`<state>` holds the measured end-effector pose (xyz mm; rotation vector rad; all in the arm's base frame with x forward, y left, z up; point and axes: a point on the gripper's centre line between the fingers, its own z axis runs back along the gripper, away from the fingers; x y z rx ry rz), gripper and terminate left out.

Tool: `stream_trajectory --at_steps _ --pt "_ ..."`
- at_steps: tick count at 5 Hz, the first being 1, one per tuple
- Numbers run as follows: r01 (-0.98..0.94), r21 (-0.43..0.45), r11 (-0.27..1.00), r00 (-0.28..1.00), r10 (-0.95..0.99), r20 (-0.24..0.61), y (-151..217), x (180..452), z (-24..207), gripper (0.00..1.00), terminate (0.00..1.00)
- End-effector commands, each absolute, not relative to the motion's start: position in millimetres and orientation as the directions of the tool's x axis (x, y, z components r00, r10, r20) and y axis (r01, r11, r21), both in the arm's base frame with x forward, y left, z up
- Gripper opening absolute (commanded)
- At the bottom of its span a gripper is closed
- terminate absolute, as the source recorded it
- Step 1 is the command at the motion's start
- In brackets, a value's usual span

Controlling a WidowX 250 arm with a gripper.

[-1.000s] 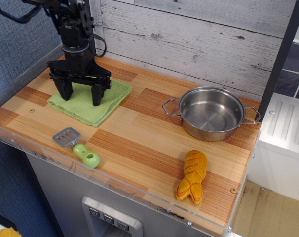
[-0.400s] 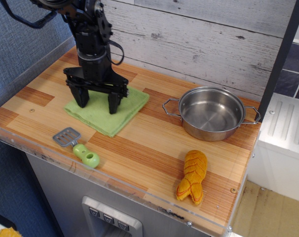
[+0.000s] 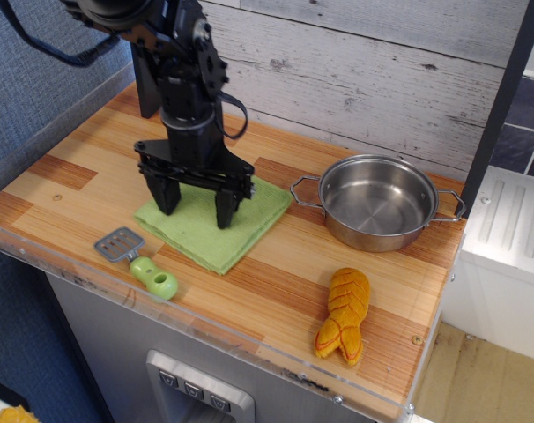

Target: Move the napkin to between the spatula and fish

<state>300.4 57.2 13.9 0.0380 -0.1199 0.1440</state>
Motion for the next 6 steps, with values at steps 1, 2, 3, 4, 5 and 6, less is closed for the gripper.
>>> stream_trajectory --at_steps 1,2,3,4,5,6 --pt "-0.106 0.027 0.994 0.979 0.099 0.178 29.5 280.3 30.2 1.0 0.0" --pt "-0.082 0.031 0.996 0.983 0.075 0.169 15.0 270.5 24.0 1.0 0.0" --pt "-0.056 0.024 0.998 0.984 0.051 0.171 2.3 261.8 21.4 1.0 0.0" --pt "-0.02 0.024 1.0 0.985 0.015 0.171 -8.5 256.0 17.8 1.0 0.0" --pt "0.011 0.033 0.999 0.982 -0.017 0.186 -9.9 251.6 25.1 1.0 0.0" --pt "0.013 0.115 0.993 0.979 -0.036 0.199 5.7 253.9 45.2 1.0 0.0"
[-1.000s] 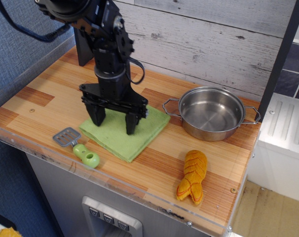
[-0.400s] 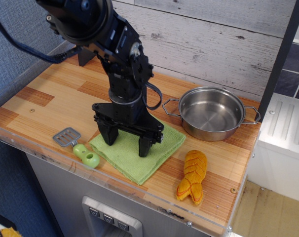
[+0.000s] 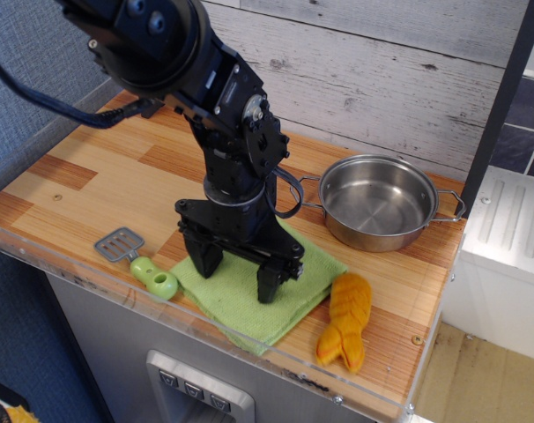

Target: Move the napkin to between the spatula and fish

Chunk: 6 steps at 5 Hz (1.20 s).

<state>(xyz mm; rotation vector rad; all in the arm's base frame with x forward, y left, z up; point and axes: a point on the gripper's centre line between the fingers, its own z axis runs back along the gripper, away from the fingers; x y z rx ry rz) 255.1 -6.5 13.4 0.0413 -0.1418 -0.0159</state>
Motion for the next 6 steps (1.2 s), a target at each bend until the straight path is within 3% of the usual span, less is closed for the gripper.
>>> stream_trajectory --at_steps 1,4,6 --pt "-0.055 0.119 0.991 0.964 0.021 0.267 22.6 260.3 70.3 1.0 0.0" --pt "-0.148 0.062 0.987 0.906 0.111 0.408 31.9 272.9 134.5 1.0 0.0" --pt "-0.148 0.062 0.987 0.906 0.111 0.408 31.9 272.9 134.5 1.0 0.0"
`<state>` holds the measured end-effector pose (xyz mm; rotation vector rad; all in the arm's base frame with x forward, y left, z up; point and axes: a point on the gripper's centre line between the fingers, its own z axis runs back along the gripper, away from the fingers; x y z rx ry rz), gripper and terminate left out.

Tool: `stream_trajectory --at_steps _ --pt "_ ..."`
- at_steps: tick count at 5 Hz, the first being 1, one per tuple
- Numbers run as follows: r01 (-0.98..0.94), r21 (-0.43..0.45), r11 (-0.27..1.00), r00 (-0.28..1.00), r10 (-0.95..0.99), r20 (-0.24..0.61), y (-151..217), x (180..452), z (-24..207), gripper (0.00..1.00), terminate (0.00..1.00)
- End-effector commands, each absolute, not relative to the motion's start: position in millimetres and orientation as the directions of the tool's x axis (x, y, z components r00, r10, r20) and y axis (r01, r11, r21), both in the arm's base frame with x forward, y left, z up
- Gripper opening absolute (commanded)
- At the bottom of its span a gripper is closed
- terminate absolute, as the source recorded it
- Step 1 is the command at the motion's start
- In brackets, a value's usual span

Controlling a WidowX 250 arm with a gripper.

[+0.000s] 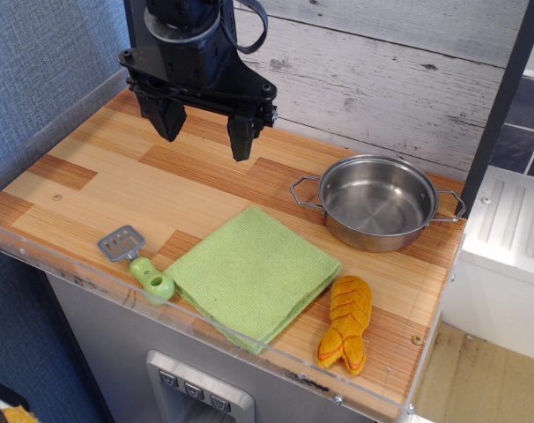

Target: Move the napkin to between the spatula and fish

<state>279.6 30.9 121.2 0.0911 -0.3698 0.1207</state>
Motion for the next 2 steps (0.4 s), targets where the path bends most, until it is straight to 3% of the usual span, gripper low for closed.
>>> stream_trajectory --at_steps 1,2 --pt "-0.148 0.062 0.987 0.906 0.111 0.408 31.9 272.9 134.5 1.0 0.0" --pt "-0.148 0.062 0.987 0.906 0.111 0.408 31.9 272.9 134.5 1.0 1.0"
